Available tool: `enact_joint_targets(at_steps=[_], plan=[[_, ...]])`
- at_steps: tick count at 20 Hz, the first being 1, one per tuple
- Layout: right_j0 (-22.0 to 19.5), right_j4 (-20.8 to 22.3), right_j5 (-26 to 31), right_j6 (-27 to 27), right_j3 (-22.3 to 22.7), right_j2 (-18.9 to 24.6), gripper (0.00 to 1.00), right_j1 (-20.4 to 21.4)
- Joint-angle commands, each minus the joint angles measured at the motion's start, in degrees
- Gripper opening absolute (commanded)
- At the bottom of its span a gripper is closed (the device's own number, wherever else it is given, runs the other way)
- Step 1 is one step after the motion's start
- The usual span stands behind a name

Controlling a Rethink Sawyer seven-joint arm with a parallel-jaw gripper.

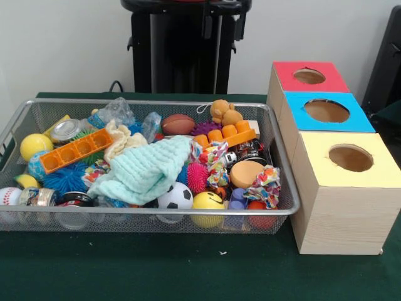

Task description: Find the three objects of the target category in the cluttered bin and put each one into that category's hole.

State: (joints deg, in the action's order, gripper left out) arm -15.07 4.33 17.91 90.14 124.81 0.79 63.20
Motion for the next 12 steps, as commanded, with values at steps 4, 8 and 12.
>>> enact_joint_targets(at_steps=[4,8,12], plan=[[-0.59,3.08,-3.97,5.38,-0.36,4.82,1.0,-5.05],[-1.92,2.45,-5.35,5.98,0.75,6.27,1.0,-6.49],[-2.9,3.97,-4.68,3.94,0.12,7.39,1.0,-6.95]])
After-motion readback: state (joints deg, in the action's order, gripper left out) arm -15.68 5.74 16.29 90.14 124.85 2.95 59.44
